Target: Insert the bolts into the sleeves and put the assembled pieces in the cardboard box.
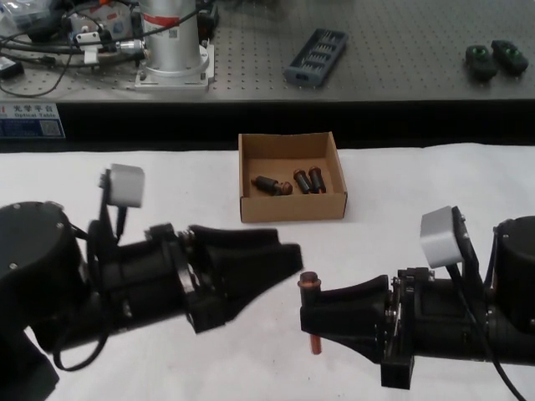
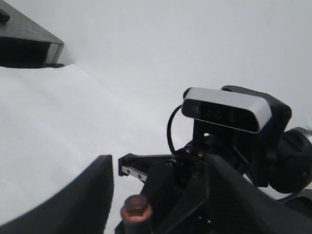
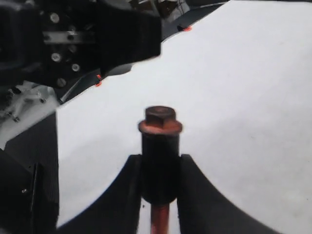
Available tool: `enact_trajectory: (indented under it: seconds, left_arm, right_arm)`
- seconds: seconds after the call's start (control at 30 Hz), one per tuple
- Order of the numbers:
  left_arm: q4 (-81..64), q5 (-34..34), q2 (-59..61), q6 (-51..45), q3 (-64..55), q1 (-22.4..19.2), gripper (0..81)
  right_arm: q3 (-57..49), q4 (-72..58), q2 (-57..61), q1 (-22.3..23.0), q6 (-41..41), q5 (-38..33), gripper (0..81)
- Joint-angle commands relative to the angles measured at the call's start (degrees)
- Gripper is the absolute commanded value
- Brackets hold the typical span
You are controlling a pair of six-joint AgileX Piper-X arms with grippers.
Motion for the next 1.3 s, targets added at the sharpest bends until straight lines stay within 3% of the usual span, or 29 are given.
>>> enact_trajectory:
  seconds: [0.0, 0.13, 0.27, 0.6, 0.83, 1.0, 1.27]
  left_arm:
    - [-1.05, -0.40, -0.09, 0.39, -0.56, 1.81, 41.3]
    - [-1.05, 1.15, -0.09, -0.11, -0.56, 1.96, 41.3]
    - [-1.05, 0.75, -0.09, -3.24, -0.56, 1.96, 41.3]
    - [1.85, -6.76, -0.09, -4.19, -0.56, 3.03, 38.1]
    - [4.32, -6.78, -0.09, 4.82, -0.56, 6.39, 36.7]
    - [15.70, -7.10, -0.25, 14.62, -0.56, 8.51, 36.7]
    - [26.38, -25.52, -8.74, 26.61, -0.56, 8.59, 36.6]
  right_arm:
    - [-1.50, -0.42, -0.72, -0.40, -0.39, 0.11, 12.1]
    - [-2.10, 0.07, -0.72, -0.40, -0.95, 0.45, 12.1]
    - [-4.36, 3.54, 0.07, -1.07, -5.17, 5.26, 12.1]
    - [-23.65, 9.93, 17.75, -8.26, -5.10, -0.62, 12.1]
    - [-38.63, 15.54, 28.97, -11.70, -5.11, -1.91, 12.1]
    - [-49.58, 21.18, 35.62, -13.44, -5.11, -2.56, 12.1]
    - [-65.28, 28.23, 45.59, -14.71, -3.88, -0.56, 12.1]
